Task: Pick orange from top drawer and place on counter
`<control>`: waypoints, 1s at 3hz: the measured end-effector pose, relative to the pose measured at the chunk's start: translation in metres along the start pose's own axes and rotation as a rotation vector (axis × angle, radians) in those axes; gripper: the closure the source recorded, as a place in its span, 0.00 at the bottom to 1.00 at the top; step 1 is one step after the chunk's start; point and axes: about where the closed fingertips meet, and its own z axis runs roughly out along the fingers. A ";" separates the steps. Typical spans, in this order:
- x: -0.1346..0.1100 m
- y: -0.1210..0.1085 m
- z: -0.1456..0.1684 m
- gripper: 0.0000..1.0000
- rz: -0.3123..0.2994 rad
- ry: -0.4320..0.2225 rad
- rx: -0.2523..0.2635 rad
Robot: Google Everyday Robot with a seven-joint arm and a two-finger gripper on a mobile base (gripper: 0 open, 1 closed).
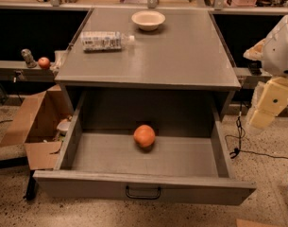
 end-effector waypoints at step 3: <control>-0.027 0.034 0.141 0.00 0.072 -0.404 -0.118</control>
Offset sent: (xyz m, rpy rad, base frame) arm 0.0324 0.0791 -0.0407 0.4849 -0.0540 0.0109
